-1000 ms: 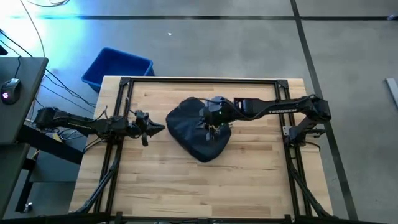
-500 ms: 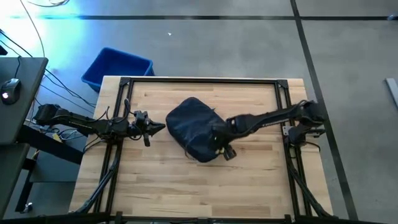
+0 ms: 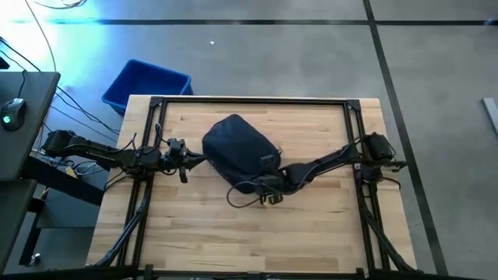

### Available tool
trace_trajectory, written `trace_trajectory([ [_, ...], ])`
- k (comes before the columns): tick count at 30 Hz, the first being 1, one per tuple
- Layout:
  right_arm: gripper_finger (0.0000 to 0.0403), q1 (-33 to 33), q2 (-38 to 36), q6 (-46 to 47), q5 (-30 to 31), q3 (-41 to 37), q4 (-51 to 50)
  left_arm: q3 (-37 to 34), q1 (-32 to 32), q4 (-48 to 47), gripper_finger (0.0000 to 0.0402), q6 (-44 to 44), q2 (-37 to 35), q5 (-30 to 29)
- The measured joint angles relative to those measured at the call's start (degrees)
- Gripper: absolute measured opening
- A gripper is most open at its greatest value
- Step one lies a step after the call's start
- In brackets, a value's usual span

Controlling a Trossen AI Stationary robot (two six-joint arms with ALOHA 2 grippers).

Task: Unpack backpack
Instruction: Open the black backpack

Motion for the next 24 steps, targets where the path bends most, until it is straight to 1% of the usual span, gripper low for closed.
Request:
trace_trajectory([
  [1,0.0031,-0.2,0.0,0.9,-0.4,0.3,0.1,0.0,0.0,0.2,0.0,-0.2,0.0,0.0],
  [2,0.0018,-0.4,0.0,2.0,-0.9,0.8,-0.2,0.0,0.0,0.2,0.0,-0.5,0.0,0.0],
  [5,0.0005,-0.7,0.0,4.7,-1.7,4.1,-2.1,0.0,-0.6,0.2,0.0,-1.2,0.0,0.0],
  [10,0.0001,-0.6,-2.2,4.9,-2.6,9.8,-5.6,0.0,-2.8,0.2,0.0,-1.2,0.0,-0.6],
  [16,0.0,-2.2,-3.3,5.6,-4.2,16.6,-8.4,0.0,-5.1,0.2,0.0,-0.6,0.0,-3.5],
  [18,0.0,-3.0,-3.3,5.4,-3.5,20.1,-11.1,0.0,-5.6,0.3,0.0,-0.1,0.0,-4.1],
  [21,0.0,-4.3,-3.4,5.4,-0.7,25.5,-16.3,0.0,-6.1,0.3,0.0,0.0,0.0,-5.0],
  [24,0.0,-5.6,-3.4,5.5,-0.9,31.3,-21.9,0.0,-6.4,0.3,0.0,0.0,0.0,-5.1],
])
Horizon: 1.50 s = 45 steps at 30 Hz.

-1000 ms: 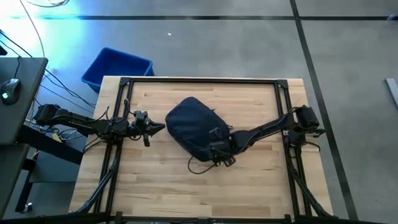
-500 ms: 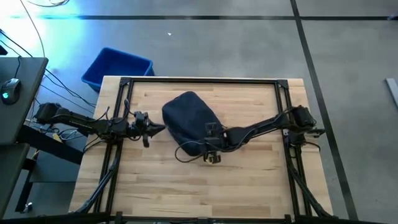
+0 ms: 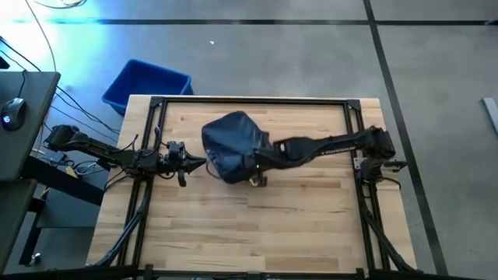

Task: Unpack backpack
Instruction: Open the black backpack

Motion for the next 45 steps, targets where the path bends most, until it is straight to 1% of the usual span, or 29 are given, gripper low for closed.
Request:
trace_trajectory([
  [3,0.0,-1.0,-0.1,-0.1,-0.7,4.4,-3.3,0.0,0.0,0.1,0.0,0.3,0.0,0.0],
  [5,0.0,-1.4,-0.1,0.0,-2.8,7.3,-6.3,0.0,0.0,0.3,0.0,0.3,0.0,-0.1],
  [7,0.0,-1.7,-0.1,0.3,-7.1,10.0,-8.1,0.0,0.0,0.3,0.0,0.3,0.0,0.0],
  [11,0.0,-2.2,-0.1,3.5,-17.3,13.5,-6.5,0.0,0.0,0.3,0.0,0.4,0.0,-0.1],
  [13,0.0,-2.1,-0.1,5.5,-21.5,13.4,-3.1,0.0,0.0,0.3,0.0,0.4,0.0,-0.5],
  [15,0.0,-2.1,0.1,7.8,-25.3,11.6,1.9,0.0,0.0,0.3,0.0,0.4,0.0,-1.4],
  [17,0.0,-2.2,1.1,10.3,-30.9,8.8,7.2,0.0,0.0,0.2,0.0,0.4,0.0,-2.3],
  [20,0.0,-2.0,4.1,13.9,-39.8,3.2,19.4,0.0,0.0,0.0,0.0,0.3,0.0,-2.8],
  [22,0.0,-1.8,6.7,15.6,-42.9,0.3,28.4,0.0,0.0,-0.2,0.0,0.3,0.0,-2.8],
  [25,0.0,-1.9,10.9,16.9,-44.2,-1.2,38.7,0.0,0.0,-1.0,0.0,0.0,0.0,-3.3],
  [28,0.0,-1.9,16.3,17.0,-44.2,-1.3,45.0,0.0,0.0,-1.5,0.0,-0.2,0.0,-4.0],
  [31,0.0,-2.0,21.5,16.5,-44.2,0.0,47.9,0.0,0.0,-1.6,0.0,-0.6,0.0,-4.1],
  [34,0.0,-2.2,25.0,13.5,-44.2,2.6,48.7,0.0,0.0,-1.6,0.0,-0.6,0.0,-4.1],
  [36,0.0007,-2.4,26.6,9.8,-44.3,4.1,47.4,0.0,0.0,-1.9,0.0,-0.6,0.0,-4.1],
  [38,0.0025,-2.6,27.2,5.4,-44.5,5.4,44.0,0.0,0.0,-2.4,0.0,-0.6,0.0,-4.1],
  [42,0.0088,-2.7,25.6,-4.1,-44.5,10.2,36.9,0.0,0.0,-2.4,0.0,-0.5,0.0,-4.1],
  [45,0.0141,-2.6,23.3,-12.7,-43.5,15.4,27.4,0.0,0.0,-2.3,0.0,-0.2,0.0,-4.1],
])
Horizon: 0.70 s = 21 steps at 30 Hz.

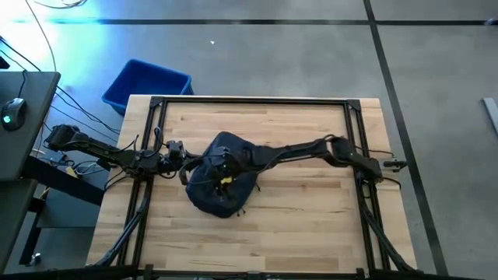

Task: Unpack backpack
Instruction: Open the black backpack

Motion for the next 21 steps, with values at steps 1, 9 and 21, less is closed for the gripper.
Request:
trace_trajectory([
  [1,0.0158,0.2,-0.7,-3.0,0.2,1.6,-4.4,0.0,0.0,0.0,0.0,0.0,0.0,0.0],
  [9,0.0209,3.3,-2.3,-14.0,1.7,12.2,-42.4,0.2,-3.6,4.0,0.0,4.6,0.0,5.7],
  [21,0.0171,10.7,-2.1,-1.9,18.5,0.3,-43.9,6.9,-19.1,13.4,0.0,16.6,8.3,15.2],
])
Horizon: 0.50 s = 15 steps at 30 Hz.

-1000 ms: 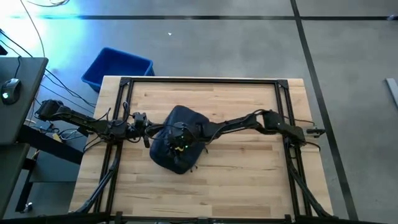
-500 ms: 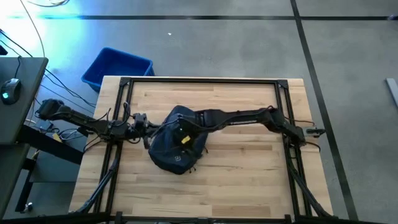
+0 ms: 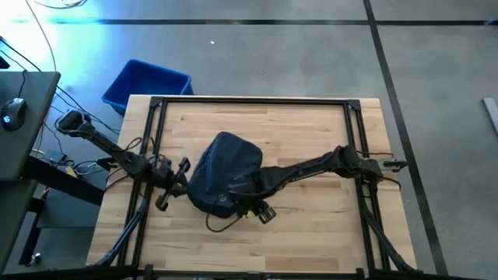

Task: Unpack backpack
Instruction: Open the black backpack

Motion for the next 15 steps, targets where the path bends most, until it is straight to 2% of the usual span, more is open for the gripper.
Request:
trace_trajectory([
  [3,0.0156,0.6,0.0,5.8,-0.5,-3.8,2.3,3.7,-2.1,-0.2,0.0,0.0,7.8,-0.3],
  [9,0.0123,5.0,-0.5,14.3,10.8,-9.7,9.3,16.0,-4.0,-2.3,0.001,3.5,28.6,-1.9],
  [15,0.0098,10.9,-6.5,25.0,23.2,-18.3,15.8,30.4,-5.1,-23.3,0.0045,-0.6,44.7,-11.0],
])
